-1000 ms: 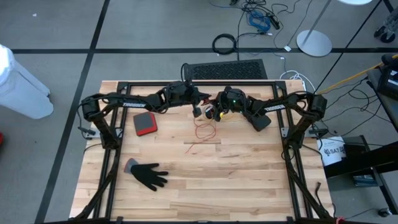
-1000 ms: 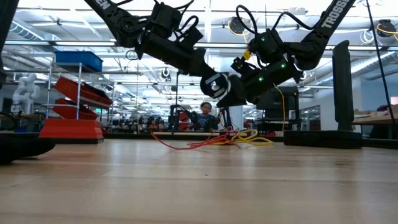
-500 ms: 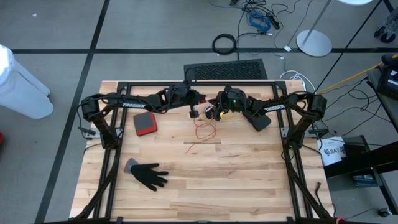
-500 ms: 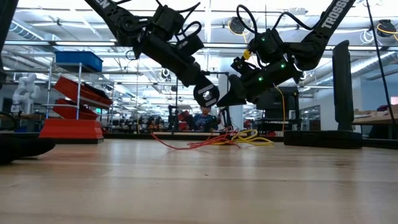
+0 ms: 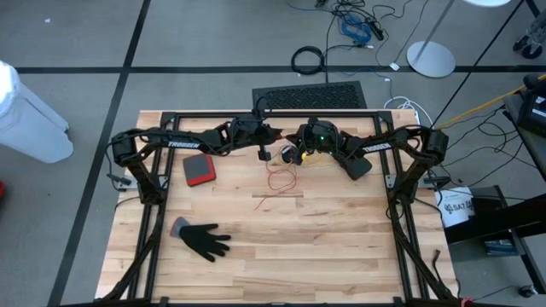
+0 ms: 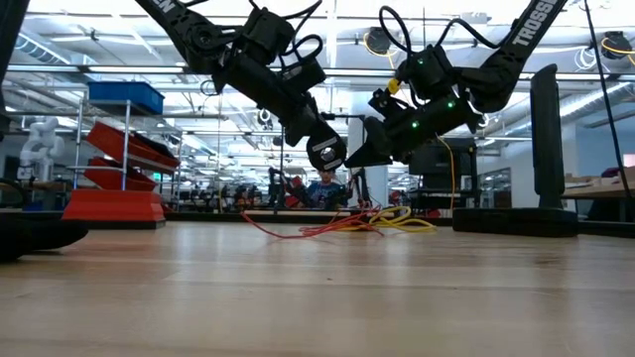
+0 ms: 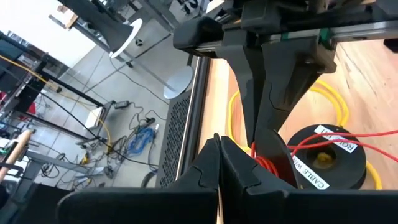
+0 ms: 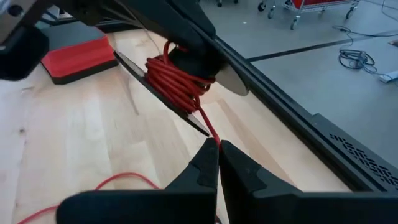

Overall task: Coil cords
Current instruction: Coil the red wire into the spool

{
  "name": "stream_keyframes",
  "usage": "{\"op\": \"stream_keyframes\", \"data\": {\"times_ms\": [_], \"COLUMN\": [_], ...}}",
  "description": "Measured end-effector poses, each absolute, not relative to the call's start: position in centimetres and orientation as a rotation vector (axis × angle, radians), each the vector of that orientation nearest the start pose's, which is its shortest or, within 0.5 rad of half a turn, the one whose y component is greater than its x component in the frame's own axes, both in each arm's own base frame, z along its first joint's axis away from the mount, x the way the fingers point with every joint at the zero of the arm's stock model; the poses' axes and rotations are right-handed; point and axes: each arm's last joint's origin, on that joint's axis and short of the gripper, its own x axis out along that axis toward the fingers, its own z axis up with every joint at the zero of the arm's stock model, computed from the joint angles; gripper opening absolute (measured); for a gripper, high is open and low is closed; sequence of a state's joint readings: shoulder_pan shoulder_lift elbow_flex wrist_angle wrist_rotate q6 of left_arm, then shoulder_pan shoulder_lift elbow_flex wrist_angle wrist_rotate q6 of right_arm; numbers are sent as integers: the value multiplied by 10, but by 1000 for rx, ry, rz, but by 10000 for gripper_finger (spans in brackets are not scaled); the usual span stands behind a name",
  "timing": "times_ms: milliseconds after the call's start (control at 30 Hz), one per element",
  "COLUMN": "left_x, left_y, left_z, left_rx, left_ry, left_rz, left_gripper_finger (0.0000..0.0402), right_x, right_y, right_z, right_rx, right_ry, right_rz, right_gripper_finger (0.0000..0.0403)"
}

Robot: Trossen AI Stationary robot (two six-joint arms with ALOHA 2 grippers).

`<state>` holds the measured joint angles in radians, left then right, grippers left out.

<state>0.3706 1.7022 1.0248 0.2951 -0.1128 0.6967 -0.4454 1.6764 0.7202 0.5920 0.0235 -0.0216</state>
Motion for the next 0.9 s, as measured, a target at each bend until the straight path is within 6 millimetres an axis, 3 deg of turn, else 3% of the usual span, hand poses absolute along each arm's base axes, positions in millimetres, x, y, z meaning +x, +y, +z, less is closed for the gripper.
{"op": "stream_keyframes", "data": {"times_ms": [300, 600, 900], "left_x": [346, 346, 347], "left_y": [138, 138, 139], "left_z": [222, 222, 224], "left_rx": [650, 650, 654], "left_ry": [546, 541, 521], "left_rz": [325, 324, 334], "left_gripper_finger": [0, 0, 0], "right_x": [294, 293, 296], "right_y": [-141, -140, -140], "right_z": [160, 157, 145], "right_rx": [63, 69, 115], "right_ry": [431, 456, 474], "right_rz": [-432, -414, -380], "right_gripper_finger": [27, 18, 77]}}
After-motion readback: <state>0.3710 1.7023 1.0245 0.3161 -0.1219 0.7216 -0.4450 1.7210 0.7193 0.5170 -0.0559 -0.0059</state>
